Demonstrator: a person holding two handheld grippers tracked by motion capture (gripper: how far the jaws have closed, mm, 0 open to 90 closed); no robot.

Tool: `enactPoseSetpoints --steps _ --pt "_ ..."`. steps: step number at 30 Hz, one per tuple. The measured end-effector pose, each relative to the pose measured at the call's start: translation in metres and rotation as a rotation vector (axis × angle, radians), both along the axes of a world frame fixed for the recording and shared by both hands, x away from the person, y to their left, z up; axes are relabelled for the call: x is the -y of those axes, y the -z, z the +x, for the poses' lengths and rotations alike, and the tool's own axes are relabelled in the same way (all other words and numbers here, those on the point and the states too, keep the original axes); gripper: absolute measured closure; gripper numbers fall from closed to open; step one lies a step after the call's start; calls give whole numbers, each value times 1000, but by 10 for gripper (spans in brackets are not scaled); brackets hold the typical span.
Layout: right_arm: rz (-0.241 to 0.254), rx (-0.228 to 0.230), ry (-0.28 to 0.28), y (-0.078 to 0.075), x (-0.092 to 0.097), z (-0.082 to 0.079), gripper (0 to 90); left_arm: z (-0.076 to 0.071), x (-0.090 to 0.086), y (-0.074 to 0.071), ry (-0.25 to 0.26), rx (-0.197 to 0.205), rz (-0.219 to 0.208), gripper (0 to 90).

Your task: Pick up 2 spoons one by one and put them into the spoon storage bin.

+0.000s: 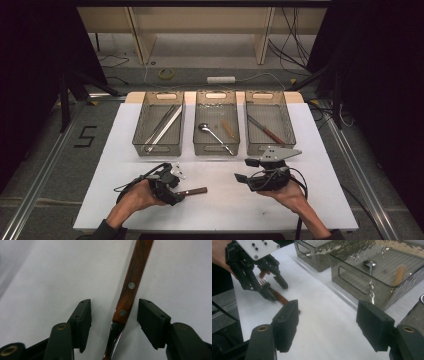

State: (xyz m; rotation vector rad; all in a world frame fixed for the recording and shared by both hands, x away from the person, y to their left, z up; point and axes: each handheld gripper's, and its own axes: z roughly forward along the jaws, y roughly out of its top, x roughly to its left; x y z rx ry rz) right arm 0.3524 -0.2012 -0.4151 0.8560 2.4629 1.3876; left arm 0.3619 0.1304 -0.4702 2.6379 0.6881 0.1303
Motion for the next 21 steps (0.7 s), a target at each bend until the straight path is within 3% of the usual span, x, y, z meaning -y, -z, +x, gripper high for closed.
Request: enactPoseSetpoints --steps 15,21 --pt "-17 4 -4 0 -1 0 358 0 7 -5 70 -22 62 703" --pt "-20 0 -8 0 -2 0 358 0 8 -5 74 -27 56 762"
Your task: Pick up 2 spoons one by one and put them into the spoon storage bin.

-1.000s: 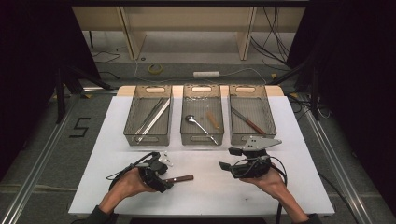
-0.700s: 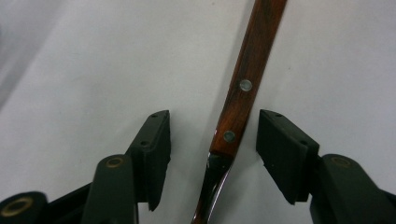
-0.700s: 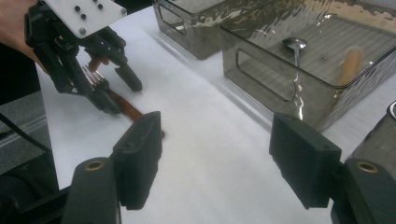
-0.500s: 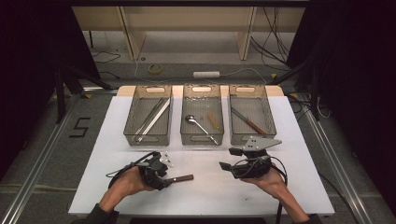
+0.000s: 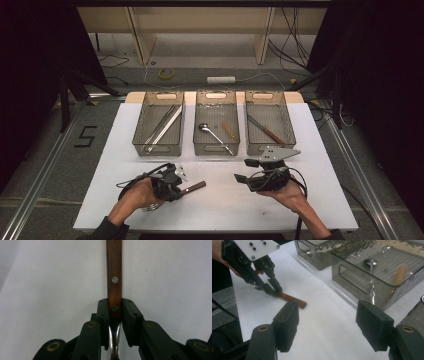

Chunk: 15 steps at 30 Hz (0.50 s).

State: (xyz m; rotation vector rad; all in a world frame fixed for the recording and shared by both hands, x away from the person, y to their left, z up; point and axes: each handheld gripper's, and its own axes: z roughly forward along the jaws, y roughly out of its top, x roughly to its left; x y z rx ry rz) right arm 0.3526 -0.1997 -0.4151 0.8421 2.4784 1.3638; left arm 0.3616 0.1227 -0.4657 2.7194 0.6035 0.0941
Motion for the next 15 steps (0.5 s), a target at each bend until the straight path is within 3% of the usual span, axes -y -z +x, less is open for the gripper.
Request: enactPoseSetpoints --steps 6,15 --pt "-6 2 -8 1 -3 -1 359 1 -1 0 -9 -6 -8 765" --pt "-60 37 -76 5 -25 -6 359 -1 0 -1 -6 -35 -29 766"
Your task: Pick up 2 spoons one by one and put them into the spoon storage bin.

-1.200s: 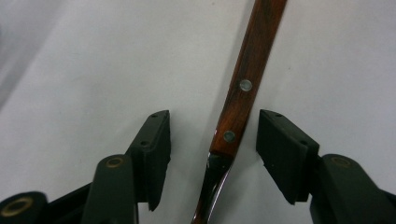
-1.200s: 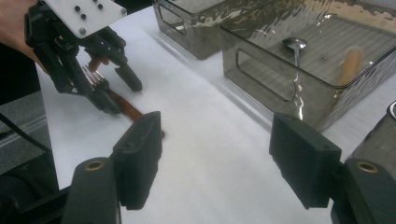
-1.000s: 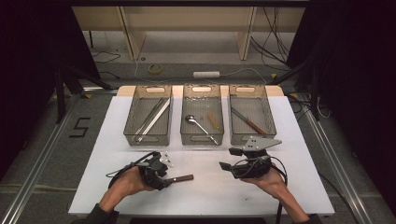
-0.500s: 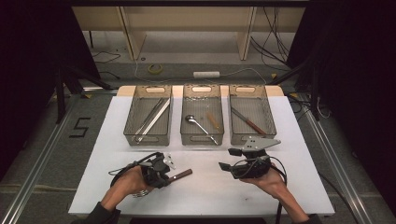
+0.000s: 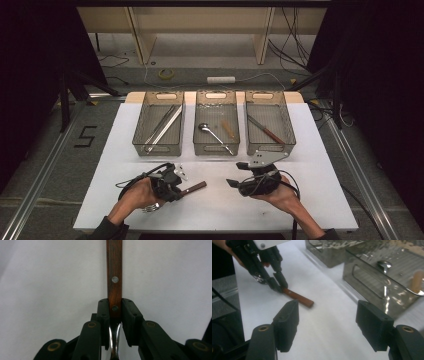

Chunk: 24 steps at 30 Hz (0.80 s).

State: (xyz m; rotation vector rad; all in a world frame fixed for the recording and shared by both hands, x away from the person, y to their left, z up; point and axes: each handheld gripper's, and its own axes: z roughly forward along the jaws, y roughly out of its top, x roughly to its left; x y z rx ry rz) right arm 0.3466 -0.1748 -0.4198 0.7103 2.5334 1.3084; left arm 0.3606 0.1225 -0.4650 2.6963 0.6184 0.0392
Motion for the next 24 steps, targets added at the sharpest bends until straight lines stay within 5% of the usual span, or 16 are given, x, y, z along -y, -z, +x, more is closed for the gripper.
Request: enactPoseSetpoints --steps 7,14,24 --pt "-66 29 -85 10 -29 -7 354 -3 3 -5 18 -22 -35 766" --pt "-183 83 -167 24 -56 -13 351 -6 6 -5 36 -40 -50 766" --pt "-289 150 -246 36 -79 -17 352 -7 9 -6 52 -53 -71 766"
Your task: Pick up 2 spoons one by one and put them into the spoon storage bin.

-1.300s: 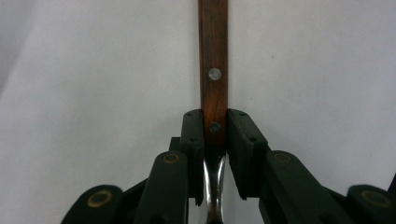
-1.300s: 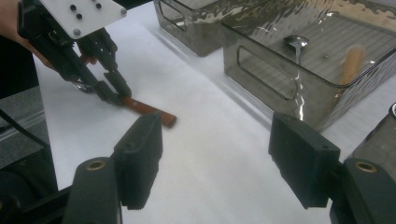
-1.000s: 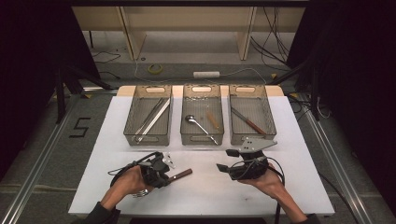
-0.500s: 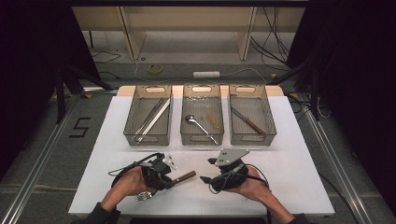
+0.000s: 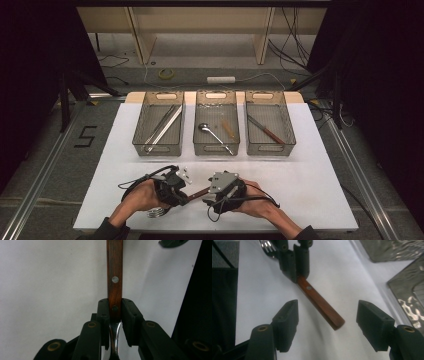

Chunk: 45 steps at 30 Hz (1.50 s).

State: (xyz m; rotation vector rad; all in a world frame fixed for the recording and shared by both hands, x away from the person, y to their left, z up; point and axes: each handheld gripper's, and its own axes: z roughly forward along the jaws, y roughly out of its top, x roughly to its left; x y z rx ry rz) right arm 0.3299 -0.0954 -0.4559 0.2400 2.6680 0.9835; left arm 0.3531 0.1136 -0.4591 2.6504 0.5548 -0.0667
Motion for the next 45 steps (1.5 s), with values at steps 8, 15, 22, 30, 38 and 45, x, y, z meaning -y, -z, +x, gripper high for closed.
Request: enactPoseSetpoints --steps 8,15,22,30,38,45 --pt "-55 50 -41 10 -16 -2 365 -2 2 0 17 -24 -13 766" --pt "-102 90 -70 16 -22 -3 391 -3 3 -2 18 -54 -42 766" --pt "-135 127 -107 20 -27 -7 478 -3 3 -3 18 -86 -60 766" --pt "-170 187 -148 22 -30 -13 591 -5 5 -6 27 -97 -58 765" --pt "-186 209 -190 20 -28 -13 671 -7 6 -13 28 -62 -54 764" --pt "-220 235 -239 20 -28 -15 718 -9 9 -16 50 -29 -36 762"
